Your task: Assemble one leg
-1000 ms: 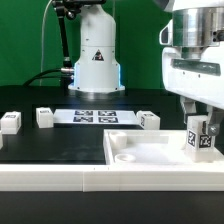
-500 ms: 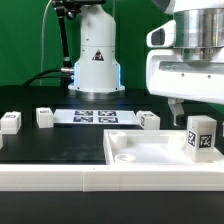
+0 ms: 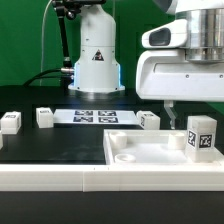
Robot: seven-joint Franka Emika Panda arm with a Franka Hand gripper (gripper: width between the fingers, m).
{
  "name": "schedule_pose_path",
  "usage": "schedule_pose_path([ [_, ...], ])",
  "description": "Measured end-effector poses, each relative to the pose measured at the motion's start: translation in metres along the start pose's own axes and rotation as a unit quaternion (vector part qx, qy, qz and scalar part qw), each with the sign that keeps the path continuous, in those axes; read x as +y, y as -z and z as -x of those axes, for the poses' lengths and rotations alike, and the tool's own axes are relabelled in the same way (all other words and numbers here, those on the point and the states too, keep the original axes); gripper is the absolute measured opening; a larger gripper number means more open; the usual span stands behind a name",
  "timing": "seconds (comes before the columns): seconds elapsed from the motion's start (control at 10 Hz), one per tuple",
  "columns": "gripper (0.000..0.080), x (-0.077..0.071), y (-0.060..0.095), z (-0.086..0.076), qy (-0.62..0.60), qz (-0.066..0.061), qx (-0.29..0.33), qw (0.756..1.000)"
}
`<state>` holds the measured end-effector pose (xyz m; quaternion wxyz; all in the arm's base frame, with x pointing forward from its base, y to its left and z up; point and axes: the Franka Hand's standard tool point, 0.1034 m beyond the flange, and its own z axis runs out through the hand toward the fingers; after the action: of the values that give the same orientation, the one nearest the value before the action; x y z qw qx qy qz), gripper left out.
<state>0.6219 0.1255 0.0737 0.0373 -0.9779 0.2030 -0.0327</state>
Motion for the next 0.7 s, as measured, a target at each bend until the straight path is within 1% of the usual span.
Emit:
schedule_pose_path([
  [0.4,0.0649,-0.0032,-0.001,0.0024,0.135,0.001,0.004,0.991],
  [0.7,0.0649,-0.0006,-0.0004,-0.0021,0.223,0.007,0.014,0.975],
])
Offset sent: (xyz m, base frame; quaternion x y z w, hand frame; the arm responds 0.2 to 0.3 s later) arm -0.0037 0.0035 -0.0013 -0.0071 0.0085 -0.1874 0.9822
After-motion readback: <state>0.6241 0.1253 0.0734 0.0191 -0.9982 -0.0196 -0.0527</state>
